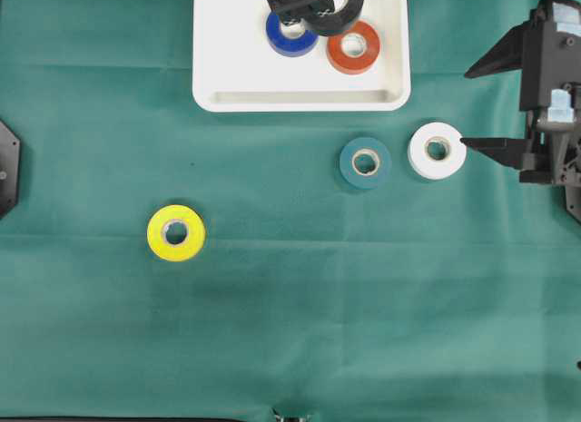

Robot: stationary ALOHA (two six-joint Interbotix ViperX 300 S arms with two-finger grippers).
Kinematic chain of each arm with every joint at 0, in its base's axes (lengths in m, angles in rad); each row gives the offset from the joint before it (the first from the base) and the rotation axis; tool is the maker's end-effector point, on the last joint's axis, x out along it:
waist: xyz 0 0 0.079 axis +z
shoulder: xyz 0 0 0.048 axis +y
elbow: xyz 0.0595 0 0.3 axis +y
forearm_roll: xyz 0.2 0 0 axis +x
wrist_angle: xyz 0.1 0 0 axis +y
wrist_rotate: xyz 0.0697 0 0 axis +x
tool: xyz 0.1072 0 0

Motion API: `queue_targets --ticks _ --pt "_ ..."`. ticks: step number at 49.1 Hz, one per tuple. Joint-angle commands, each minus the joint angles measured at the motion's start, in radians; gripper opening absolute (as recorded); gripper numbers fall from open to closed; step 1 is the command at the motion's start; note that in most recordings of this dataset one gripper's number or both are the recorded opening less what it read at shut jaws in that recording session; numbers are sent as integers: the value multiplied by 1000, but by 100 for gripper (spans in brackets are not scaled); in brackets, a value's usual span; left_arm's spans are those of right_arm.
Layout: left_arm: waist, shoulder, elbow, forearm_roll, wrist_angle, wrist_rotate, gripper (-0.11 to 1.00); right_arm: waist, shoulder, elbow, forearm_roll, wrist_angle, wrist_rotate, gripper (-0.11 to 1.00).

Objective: Pick up the tape from a random location and place it into the white case.
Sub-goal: 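Lift the black tape and carry it to the tray's left side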

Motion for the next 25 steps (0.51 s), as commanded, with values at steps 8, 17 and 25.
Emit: queue_targets --ticks 8,17,25 --pt "2 -46 -12 0 -6 2 18 -3 -2 -12 -5 -3 -2 90" --pt "2 -54 3 2 0 2 18 -3 -2 -12 -5 -2 -2 90" --pt "14 -91 60 0 -2 2 18 -3 0 -12 -5 2 -3 90"
